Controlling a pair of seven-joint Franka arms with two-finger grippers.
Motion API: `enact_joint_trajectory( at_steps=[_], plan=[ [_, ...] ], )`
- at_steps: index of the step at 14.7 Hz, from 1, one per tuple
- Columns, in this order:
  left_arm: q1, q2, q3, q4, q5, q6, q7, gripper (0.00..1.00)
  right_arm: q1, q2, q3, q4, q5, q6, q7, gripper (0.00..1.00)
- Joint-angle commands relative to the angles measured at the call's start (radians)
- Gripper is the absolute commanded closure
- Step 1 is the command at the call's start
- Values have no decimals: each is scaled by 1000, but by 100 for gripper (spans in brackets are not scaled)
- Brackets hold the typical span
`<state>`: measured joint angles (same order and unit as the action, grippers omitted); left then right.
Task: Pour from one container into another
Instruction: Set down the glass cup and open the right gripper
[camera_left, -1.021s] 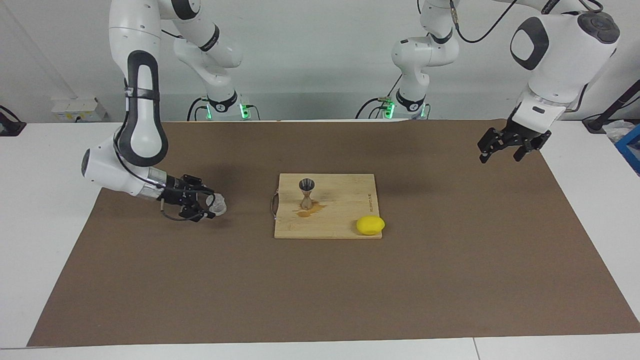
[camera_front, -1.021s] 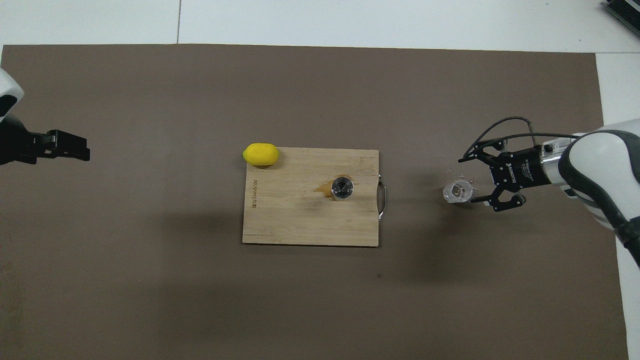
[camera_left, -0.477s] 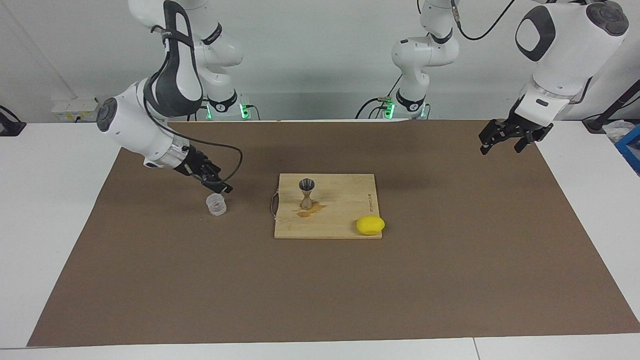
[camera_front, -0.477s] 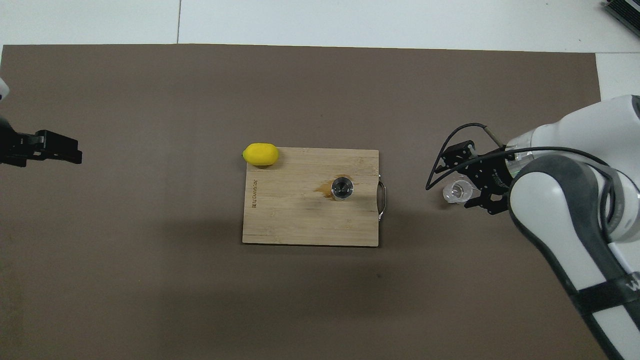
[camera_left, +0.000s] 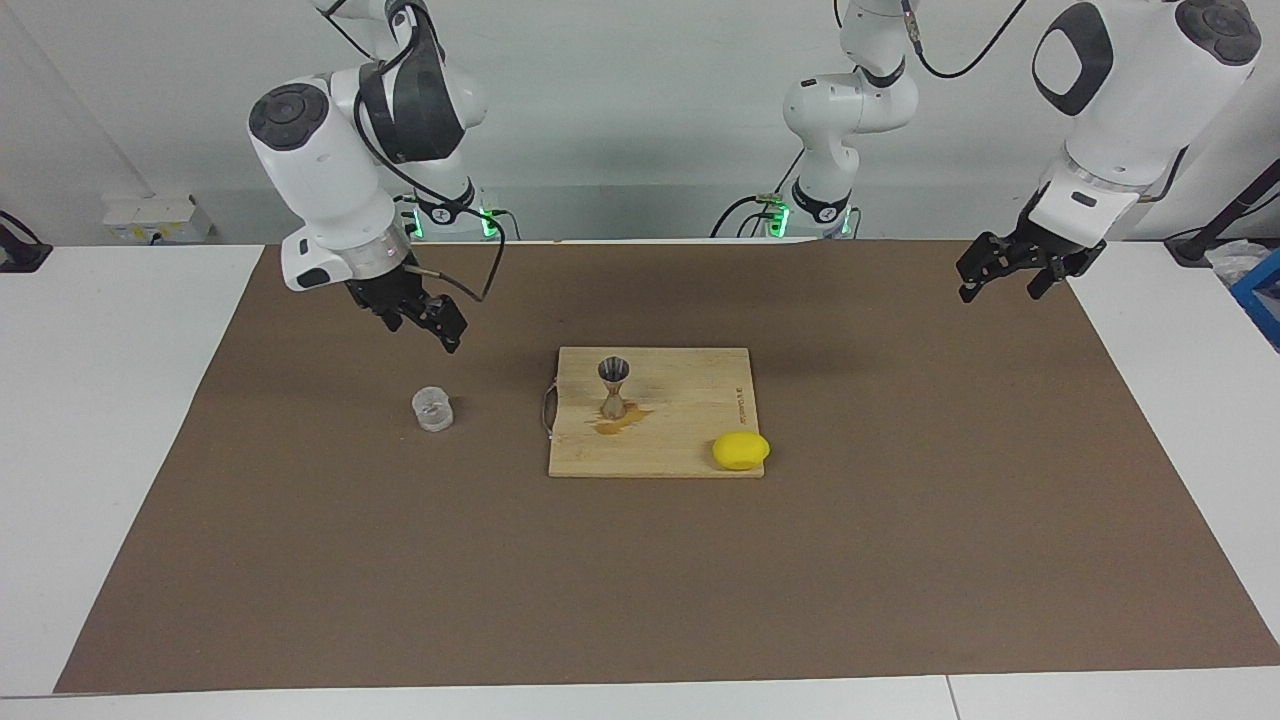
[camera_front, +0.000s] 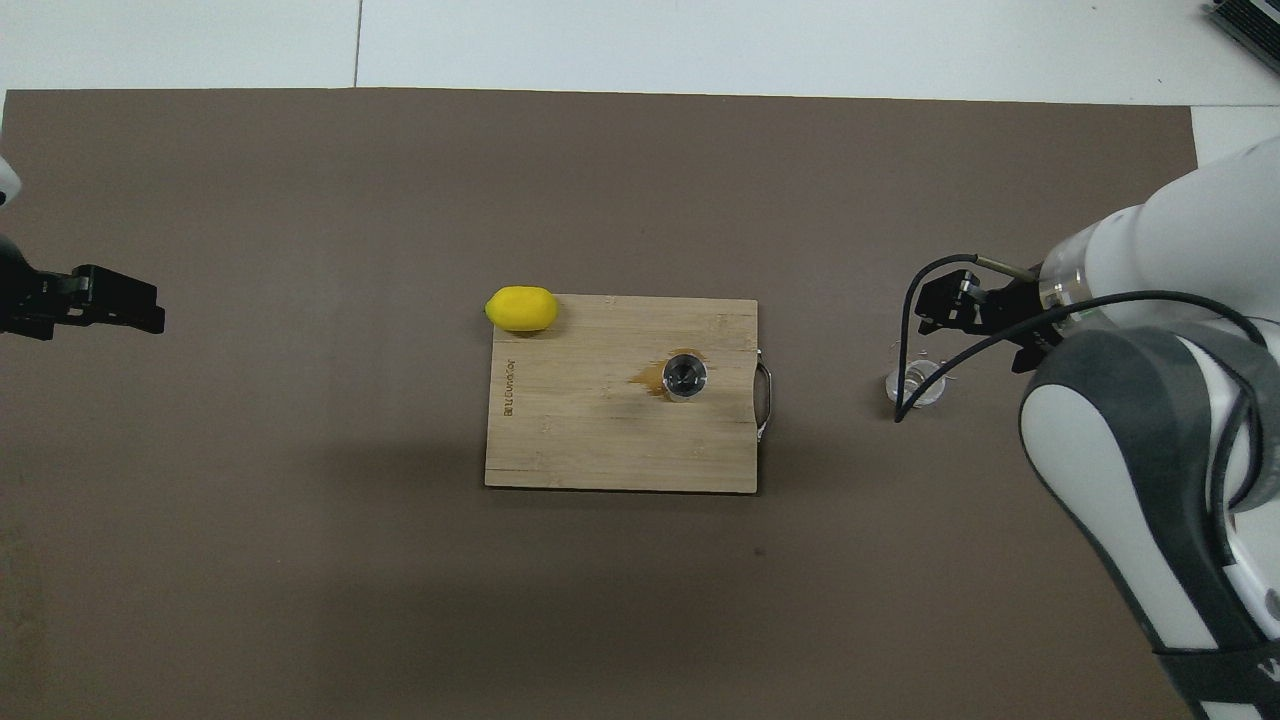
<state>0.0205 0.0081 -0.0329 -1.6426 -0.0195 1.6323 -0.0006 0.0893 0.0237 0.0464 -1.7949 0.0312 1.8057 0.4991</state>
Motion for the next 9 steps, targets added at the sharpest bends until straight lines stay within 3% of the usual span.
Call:
enact_joint_trajectory(
  at_steps=[1, 9],
  plan=[
    [-13, -7, 8, 9, 21, -25, -10, 0, -31, 7, 1, 81, -46, -54, -134, 0],
    [-11, -7, 7, 10, 21, -22, -10, 0, -106, -59, -10, 121, -39, -150, -307, 0]
  ],
)
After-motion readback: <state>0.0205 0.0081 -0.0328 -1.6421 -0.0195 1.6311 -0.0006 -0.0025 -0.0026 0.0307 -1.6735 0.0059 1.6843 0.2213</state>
